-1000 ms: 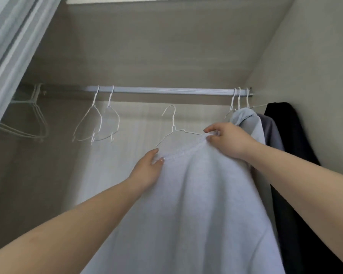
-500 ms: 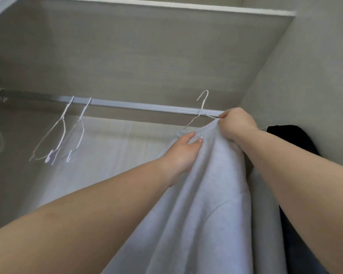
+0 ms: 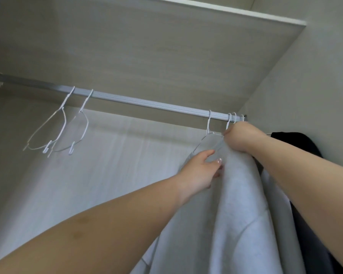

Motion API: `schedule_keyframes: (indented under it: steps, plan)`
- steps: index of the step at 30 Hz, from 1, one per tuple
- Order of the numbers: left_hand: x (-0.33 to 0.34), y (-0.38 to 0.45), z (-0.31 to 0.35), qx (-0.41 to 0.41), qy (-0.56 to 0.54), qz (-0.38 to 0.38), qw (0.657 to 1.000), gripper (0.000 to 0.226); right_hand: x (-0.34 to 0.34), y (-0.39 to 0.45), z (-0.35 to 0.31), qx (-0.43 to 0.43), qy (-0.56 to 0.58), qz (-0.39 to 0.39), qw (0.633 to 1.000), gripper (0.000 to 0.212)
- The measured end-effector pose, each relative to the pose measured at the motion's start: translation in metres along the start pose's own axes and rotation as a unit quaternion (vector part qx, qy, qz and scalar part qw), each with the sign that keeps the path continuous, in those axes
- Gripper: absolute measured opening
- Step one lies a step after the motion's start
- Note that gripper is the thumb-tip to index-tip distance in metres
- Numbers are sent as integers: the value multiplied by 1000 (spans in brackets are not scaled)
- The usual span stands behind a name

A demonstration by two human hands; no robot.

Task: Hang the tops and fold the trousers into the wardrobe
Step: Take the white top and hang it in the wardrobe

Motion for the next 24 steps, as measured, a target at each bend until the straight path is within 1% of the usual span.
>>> schedule_keyframes:
  steps: [1, 3, 5, 6, 7, 9, 12, 15, 17, 18, 21, 22, 24]
  plan:
    - [-4, -3, 2, -3, -5, 4, 1000, 46, -6, -1, 2, -1, 1, 15, 1000, 32]
    - [-17, -11, 7, -8, -16, 17, 1000, 46, -24, -8, -1, -10, 4, 70, 997, 28]
    - [-30, -21, 12, -13, -10, 35, 999, 42, -41, -21, -14, -44, -26, 122, 991, 26]
    - [-39, -28, 15, -15, -5, 46, 999, 38, -48, -33, -28, -75, -31, 143, 986, 26]
    - [-47, -35, 18, -14, -2, 56, 998, 32, -54, -46, -40, -105, -25, 151, 983, 26]
    - [-65, -54, 25, -11, 6, 80, 997, 19, -57, -70, -63, -154, 7, 136, 979, 28]
    - [-98, -91, 33, -14, 20, 127, 992, 14, -46, -112, -96, -219, 61, 82, 970, 26]
    - [-127, -142, 32, -40, 44, 156, 986, 13, -18, -160, -124, -274, 90, -1, 958, 23]
    - [-143, -180, 29, -60, 68, 171, 981, 12, -2, -190, -139, -296, 124, -52, 946, 22]
    - [-152, -205, 27, -73, 86, 178, 977, 12, 7, -208, -148, -301, 158, -83, 937, 22]
    - [-176, -283, 22, -106, 153, 182, 966, 16, 31, -269, -173, -313, 270, -164, 895, 22]
    - [-184, -309, 20, -120, 168, 184, 961, 17, 40, -290, -183, -323, 294, -198, 877, 23]
    - [-201, -373, 17, -157, 191, 199, 948, 19, 60, -344, -213, -353, 329, -283, 829, 23]
Point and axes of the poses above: each hand's wrist, its own y-axis towards the middle knuckle, its own x-axis out of the palm, z = x × y, the point moved 10 cm from there along y, towards the middle knuckle, and after that the axes turned 6 degrees about x, right-handed, at the moved point
